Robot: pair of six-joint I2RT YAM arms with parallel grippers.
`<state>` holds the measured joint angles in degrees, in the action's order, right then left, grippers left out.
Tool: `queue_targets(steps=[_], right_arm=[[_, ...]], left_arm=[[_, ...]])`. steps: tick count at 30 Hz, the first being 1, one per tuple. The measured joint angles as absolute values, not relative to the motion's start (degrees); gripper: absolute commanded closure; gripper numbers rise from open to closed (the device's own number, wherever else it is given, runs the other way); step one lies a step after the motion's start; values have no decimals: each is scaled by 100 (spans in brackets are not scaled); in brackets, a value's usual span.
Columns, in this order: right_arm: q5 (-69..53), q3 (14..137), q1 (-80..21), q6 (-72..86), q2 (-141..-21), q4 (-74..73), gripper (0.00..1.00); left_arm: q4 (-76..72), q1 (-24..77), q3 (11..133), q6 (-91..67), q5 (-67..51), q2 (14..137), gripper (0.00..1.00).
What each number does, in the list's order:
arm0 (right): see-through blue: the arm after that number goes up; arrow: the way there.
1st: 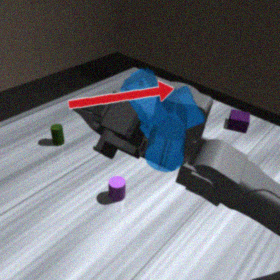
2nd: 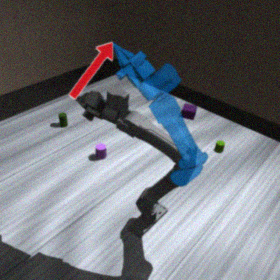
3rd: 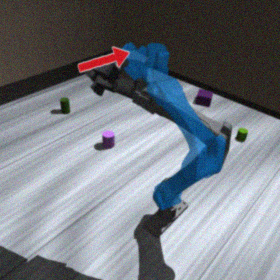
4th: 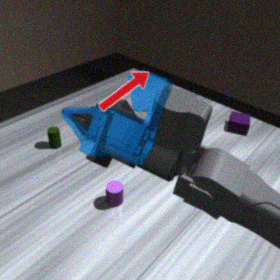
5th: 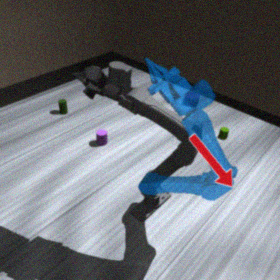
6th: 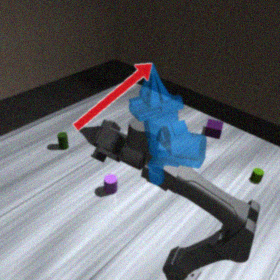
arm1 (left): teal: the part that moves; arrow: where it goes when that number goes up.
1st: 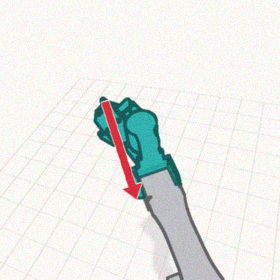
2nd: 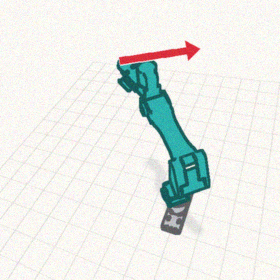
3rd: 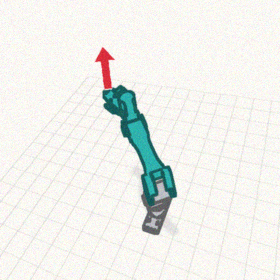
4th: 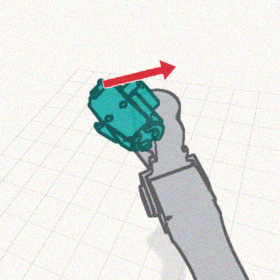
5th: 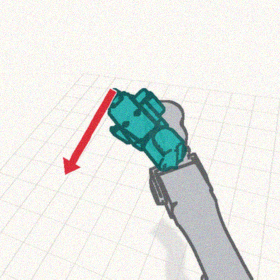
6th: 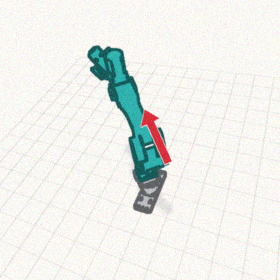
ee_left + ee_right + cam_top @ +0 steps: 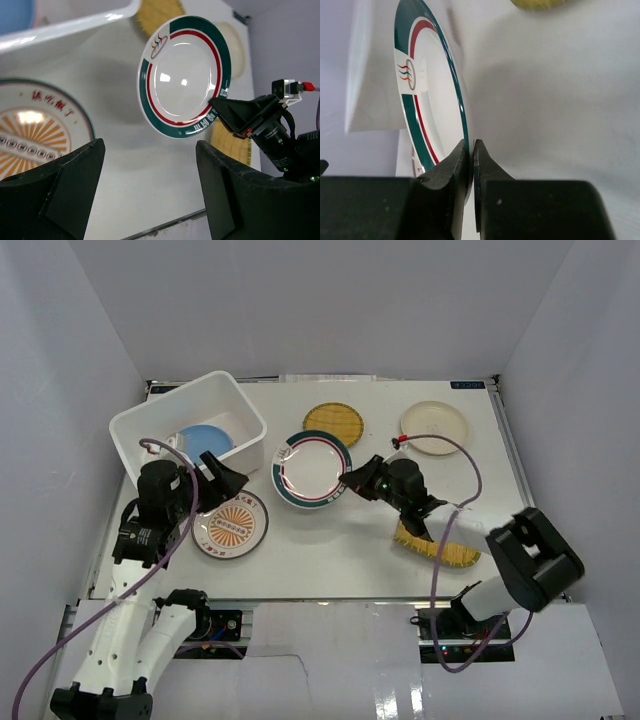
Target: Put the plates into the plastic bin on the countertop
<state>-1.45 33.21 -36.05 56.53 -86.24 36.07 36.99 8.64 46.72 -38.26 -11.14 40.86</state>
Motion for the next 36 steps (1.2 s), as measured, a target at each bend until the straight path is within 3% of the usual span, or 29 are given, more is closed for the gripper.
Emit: queue_targets(steps=[4,8,14,20,25,27,28,29,30,32,36], right_arm=[[285,3776,-3787,5006,-7465,3280,92],[429,5140,-4073,4434,-7813,2906,92],[388,8462,-4484,3922,-10180,2158,92],[493,11795,-4939,3656,-12803,1015,92],[672,12921,-5251,3627,-14018,580,92],[742,12932,-5347,3621,-14188,554,72],[751,12936,-5380,3662,-14206,534,58],[766,12936,-5404,3693,-14208,515,34],[786,12940,-5413,3726,-14208,532,26],[834,12964,-5408,3667,-14186,604,19],[921,12534,-5367,3487,-13778,655,19]], left_arm=[[3072,976,5312,-3336,-1686,4032,15],[2637,1109,5813,-2882,-1850,3795,11],[1925,1422,6053,-2283,-1900,3190,5],[1737,1859,5470,-1925,-1466,2781,4],[1719,2198,4866,-1745,-777,2639,2],[1675,2294,4696,-1710,-462,2541,2],[1634,2327,4637,-1699,-329,2495,2],[1549,2362,4569,-1695,-180,2429,2],[1483,2381,4512,-1695,-71,2368,2],[1321,2403,4375,-1697,130,2233,2],[1072,2414,4163,-1741,467,2064,2]])
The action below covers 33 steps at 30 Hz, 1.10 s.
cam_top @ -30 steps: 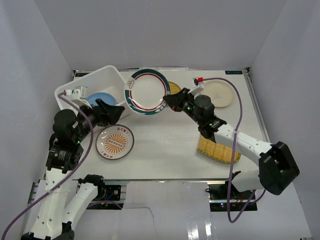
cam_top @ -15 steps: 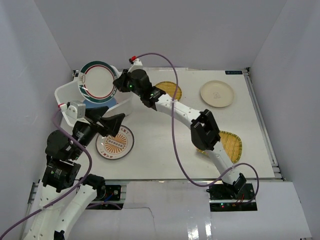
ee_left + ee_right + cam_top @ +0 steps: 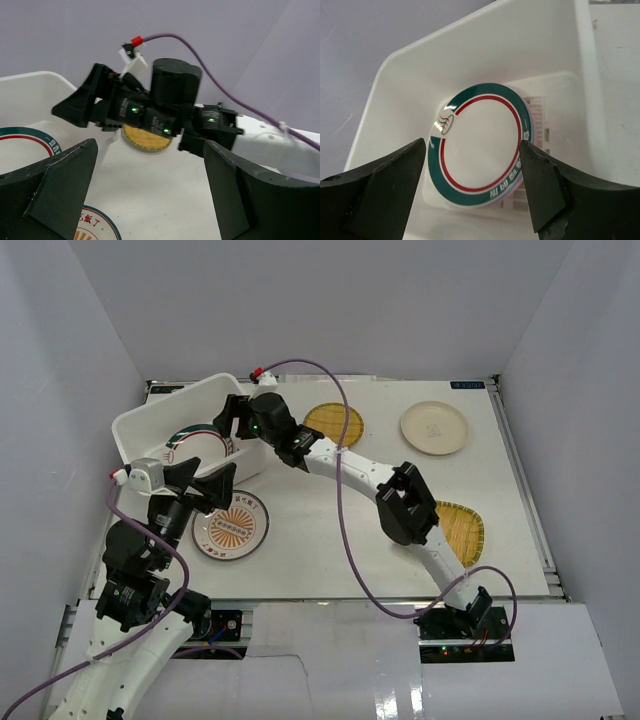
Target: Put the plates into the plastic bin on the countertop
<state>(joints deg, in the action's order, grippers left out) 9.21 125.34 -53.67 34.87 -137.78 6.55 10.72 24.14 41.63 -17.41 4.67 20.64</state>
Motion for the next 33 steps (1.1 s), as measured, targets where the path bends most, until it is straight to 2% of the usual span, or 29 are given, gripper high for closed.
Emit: queue_targets(steps=[1,2,4,5,7,9,12,13,15,18,21,24,25,27,28,30,31,33], right_arm=[[937,12206,-5356,3413,-13509,683,20],[952,11874,-5341,3343,-13211,709,31],[1002,11004,-5328,3159,-12470,851,46],[1041,10442,-5325,3076,-11974,939,68],[1096,9251,-5301,2965,-10956,1197,90],[1125,8051,-5295,2980,-10018,1584,87],[965,6628,-5288,3175,-9196,1990,49],[794,6248,-5286,3251,-9157,2217,32],[495,5660,-5288,3529,-9332,2434,24],[-78,5188,-5297,3957,-10042,2663,22],[-484,5127,-5352,4451,-10753,2936,25],[-690,5533,-5507,4869,-11229,3343,38],[-696,5710,-5588,5022,-11417,3437,50],[-711,6073,-5741,5321,-11826,3601,58],[-690,6176,-5795,5465,-11977,3645,69],[-685,6250,-5876,5739,-12213,3771,81],[-672,6243,-5892,5885,-12254,3833,92],[-582,6165,-5894,6051,-12206,3905,92]], left_arm=[[1048,2414,4145,-1747,530,2060,2],[1011,2414,4134,-1761,585,2069,2],[969,2416,4132,-1767,679,2095,2],[930,2418,4121,-1767,720,2108,2],[847,2423,4069,-1769,823,2115,2],[757,2425,3955,-1785,908,2106,2],[698,2423,3741,-1809,1007,2088,2],[676,2425,3673,-1817,1017,2082,2],[687,2423,3570,-1839,1017,2084,2],[690,2423,3524,-1850,1020,2086,2],[687,2423,3524,-1852,1028,2080,2],[687,2423,3524,-1857,1035,2078,2],[687,2425,3524,-1859,1035,2078,2],[687,2425,3524,-1857,1035,2078,2],[687,2423,3524,-1857,1035,2078,2],[687,2423,3524,-1857,1035,2078,2],[690,2423,3524,-1857,1041,2073,2],[687,2425,3522,-1857,1055,2062,2]])
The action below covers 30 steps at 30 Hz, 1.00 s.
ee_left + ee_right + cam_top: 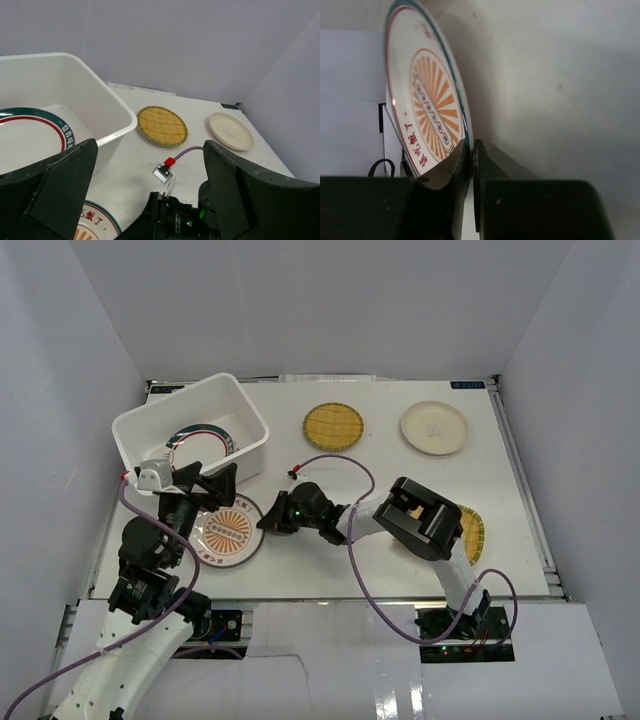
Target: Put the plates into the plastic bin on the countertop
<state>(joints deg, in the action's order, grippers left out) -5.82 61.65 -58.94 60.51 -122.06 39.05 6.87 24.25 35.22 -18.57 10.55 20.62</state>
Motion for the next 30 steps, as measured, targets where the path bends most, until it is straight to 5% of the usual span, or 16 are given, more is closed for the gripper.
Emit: queue_targets(steps=[8,15,19,30], right_arm=[[-40,4095,-5430,5306,-9282,2969,92],[473,5052,-4875,4163,-7367,2217,92],[574,6552,-4790,3719,-8003,2106,92],[803,11218,-4869,3280,-12361,1076,92]], left_arm=[[722,2425,3522,-1986,1326,1846,2],[891,2425,3522,-2182,1883,1737,2],[1002,2425,3524,-2362,2145,1734,2],[1271,2449,3557,-2657,2445,1730,2]])
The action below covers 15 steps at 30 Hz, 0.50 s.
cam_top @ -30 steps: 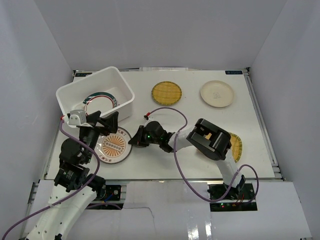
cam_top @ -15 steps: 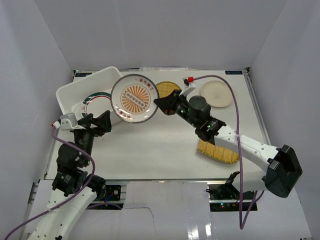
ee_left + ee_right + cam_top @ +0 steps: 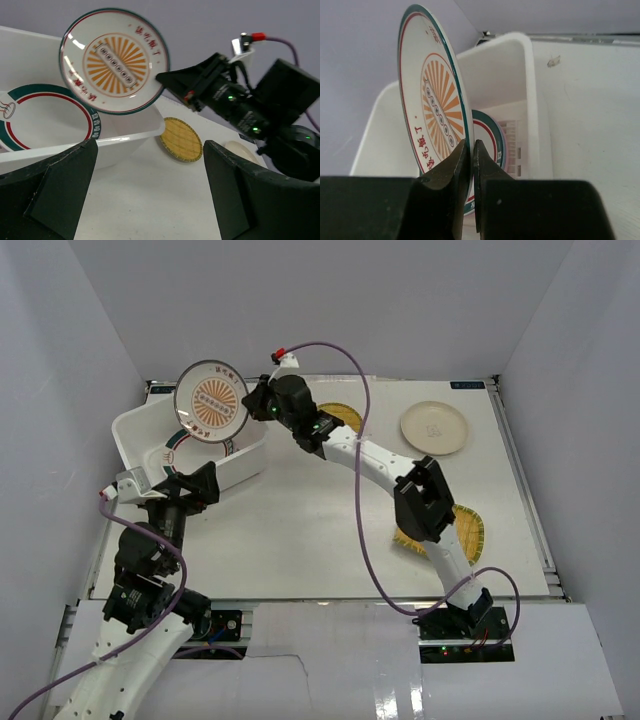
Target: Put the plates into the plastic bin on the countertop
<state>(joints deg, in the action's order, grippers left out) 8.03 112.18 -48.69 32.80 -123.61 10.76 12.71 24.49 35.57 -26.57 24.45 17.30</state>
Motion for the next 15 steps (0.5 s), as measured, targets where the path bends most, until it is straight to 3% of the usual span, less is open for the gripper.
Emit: queue_targets(steps=[4,5,6,8,9,13,15], right_arm=[[854,12379,-5070,3242,-13496,425,92],[845,12470,-5129,3247,-13627,329,87],[821,12481,-5186,3262,-13675,252,67],[792,12481,-5277,3345,-13699,130,39],[781,12481,-5323,3380,-13679,161,34],[731,11983,-5360,3326,-13085,281,29],[679,11310,-5245,3299,-12444,438,37]], left_arm=[[1306,2464,3573,-2679,2460,1732,2],[1308,2469,3573,-2681,2460,1732,2],[1308,2471,3573,-2683,2460,1734,2],[1310,2477,3573,-2685,2451,1763,2],[1310,2482,3573,-2685,2440,1787,2],[1286,2488,3573,-2681,2231,1970,2],[1284,2488,3577,-2679,2001,2126,2]])
